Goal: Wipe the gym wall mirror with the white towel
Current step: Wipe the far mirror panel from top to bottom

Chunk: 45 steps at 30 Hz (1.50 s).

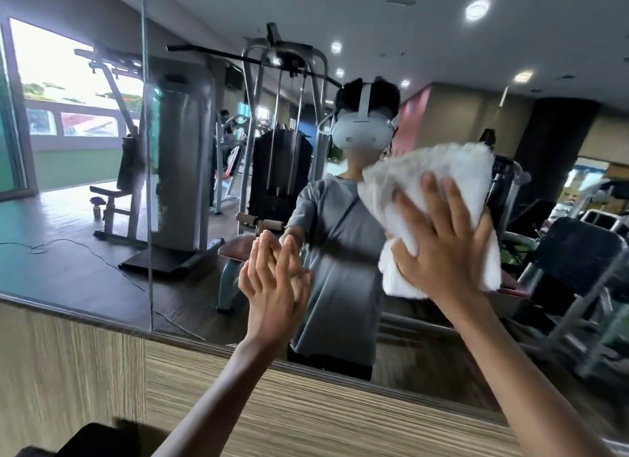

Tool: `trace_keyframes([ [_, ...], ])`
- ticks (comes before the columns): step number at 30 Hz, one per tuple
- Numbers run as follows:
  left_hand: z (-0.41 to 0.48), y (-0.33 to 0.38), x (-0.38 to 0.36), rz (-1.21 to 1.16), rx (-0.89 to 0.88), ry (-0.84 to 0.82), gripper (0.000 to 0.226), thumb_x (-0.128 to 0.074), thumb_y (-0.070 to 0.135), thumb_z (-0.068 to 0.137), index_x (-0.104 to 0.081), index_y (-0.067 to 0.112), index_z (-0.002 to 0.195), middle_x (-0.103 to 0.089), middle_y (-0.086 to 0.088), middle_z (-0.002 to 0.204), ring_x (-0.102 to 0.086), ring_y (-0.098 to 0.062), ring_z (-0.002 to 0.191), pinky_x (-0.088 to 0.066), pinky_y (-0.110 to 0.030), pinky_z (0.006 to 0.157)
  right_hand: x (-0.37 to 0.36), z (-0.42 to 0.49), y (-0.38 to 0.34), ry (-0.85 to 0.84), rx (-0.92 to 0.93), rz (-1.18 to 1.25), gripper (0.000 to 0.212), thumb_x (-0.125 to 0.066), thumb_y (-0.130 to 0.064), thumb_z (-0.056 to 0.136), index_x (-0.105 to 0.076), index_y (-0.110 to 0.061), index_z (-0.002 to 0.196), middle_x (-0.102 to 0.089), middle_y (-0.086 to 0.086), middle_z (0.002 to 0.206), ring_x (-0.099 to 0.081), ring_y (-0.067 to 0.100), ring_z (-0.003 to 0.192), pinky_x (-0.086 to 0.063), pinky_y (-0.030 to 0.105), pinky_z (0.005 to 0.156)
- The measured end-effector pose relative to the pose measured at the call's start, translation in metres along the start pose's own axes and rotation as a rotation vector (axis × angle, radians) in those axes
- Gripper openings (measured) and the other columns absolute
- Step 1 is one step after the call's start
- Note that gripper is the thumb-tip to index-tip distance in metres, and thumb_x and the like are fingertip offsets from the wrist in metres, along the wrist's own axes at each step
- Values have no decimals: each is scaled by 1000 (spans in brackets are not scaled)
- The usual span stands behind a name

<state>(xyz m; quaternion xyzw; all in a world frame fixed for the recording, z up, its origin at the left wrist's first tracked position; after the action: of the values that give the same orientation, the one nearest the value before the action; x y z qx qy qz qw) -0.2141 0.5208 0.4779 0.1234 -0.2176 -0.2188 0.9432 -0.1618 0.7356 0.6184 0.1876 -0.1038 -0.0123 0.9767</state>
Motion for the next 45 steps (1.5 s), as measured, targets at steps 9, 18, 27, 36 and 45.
trace_keyframes([
  [9, -7, 35, -18, -100, 89, -2, 63, -33, 51, 104, -20, 16, 155, -4, -18, 162, -5, -35, 151, -14, -56, 116, -11, -30, -60, -94, 281, 51, 72, -54, -47, 86, -36, -32, 154, -24, 3, 165, -20, 23, 152, -26, 54, 109],
  [18, -3, 84, -19, -64, 22, 69, 60, -40, 38, 99, -24, 20, 153, -9, -20, 160, -3, -31, 150, -1, -42, 117, 14, 8, 66, 40, -161, 32, 67, -49, -47, 91, -36, -28, 154, -26, 9, 163, -24, 27, 150, -30, 58, 108],
  [27, -4, 117, -39, -124, 68, 29, 70, -16, 54, 105, -4, 13, 160, 6, -26, 164, 16, -31, 153, 9, -50, 122, -4, -95, 45, -65, 167, 17, 74, -59, -45, 80, -39, -36, 151, -25, 2, 164, -25, 22, 150, -31, 56, 103],
  [36, -9, 143, -46, -114, 87, 23, 80, -28, 51, 101, 5, 4, 158, 13, -28, 162, 18, -38, 152, 17, -47, 121, 13, -32, 105, -2, -178, 25, 68, -49, -46, 91, -33, -31, 156, -21, 6, 165, -16, 26, 153, -22, 57, 109],
  [45, -36, 176, -68, -119, 83, -27, 77, -20, 57, 102, 12, 16, 159, 19, -21, 163, 17, -35, 152, 16, -47, 121, 5, -125, 136, -105, 86, 45, 71, -52, -42, 80, -36, -39, 150, -23, -1, 164, -19, 21, 151, -29, 59, 101],
])
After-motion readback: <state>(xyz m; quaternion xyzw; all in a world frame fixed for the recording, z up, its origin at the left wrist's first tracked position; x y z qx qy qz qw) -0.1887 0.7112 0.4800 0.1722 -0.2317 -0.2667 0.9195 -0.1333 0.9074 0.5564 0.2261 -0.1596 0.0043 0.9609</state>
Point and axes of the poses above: each hand's wrist, its own z-axis towards the middle knuckle, its own x-axis out of the back of the hand, y = z × x, the point moved 9 cm from there along z, towards the middle knuckle
